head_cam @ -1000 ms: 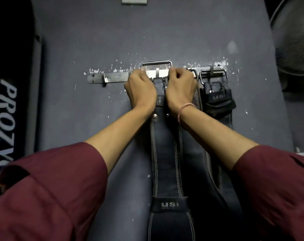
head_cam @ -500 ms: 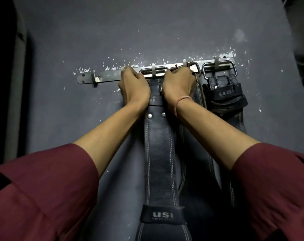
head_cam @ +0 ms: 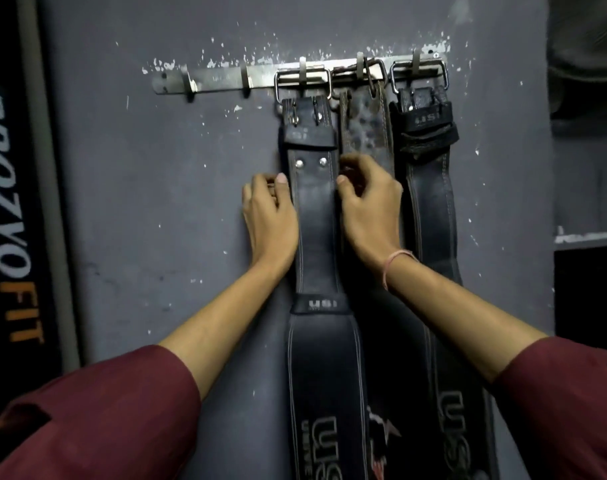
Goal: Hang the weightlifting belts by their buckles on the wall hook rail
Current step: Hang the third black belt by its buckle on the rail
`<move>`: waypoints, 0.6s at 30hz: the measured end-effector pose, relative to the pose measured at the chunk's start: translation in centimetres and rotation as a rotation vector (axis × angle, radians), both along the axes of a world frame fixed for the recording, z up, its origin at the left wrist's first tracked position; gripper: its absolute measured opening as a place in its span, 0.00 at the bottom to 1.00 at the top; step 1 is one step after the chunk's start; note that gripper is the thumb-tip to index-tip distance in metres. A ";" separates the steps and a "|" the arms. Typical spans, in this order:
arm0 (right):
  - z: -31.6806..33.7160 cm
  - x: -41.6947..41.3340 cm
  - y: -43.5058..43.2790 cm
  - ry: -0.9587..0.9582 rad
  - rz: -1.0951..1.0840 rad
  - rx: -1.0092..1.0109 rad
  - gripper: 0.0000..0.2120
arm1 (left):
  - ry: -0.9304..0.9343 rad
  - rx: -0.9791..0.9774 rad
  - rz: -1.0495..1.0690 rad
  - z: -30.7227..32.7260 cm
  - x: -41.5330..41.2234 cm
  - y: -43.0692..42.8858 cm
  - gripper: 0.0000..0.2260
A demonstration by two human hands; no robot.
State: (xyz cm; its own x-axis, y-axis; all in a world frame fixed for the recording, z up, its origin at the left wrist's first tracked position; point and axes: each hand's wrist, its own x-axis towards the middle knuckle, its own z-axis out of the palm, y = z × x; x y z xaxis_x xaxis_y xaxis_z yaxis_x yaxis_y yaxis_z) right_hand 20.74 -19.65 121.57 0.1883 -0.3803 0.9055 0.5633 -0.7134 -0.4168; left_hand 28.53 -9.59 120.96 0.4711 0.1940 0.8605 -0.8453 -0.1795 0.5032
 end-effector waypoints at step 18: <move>-23.6 -19.3 -1.0 0.557 0.009 0.158 0.18 | 0.272 0.242 -0.357 -25.3 -19.5 -0.4 0.09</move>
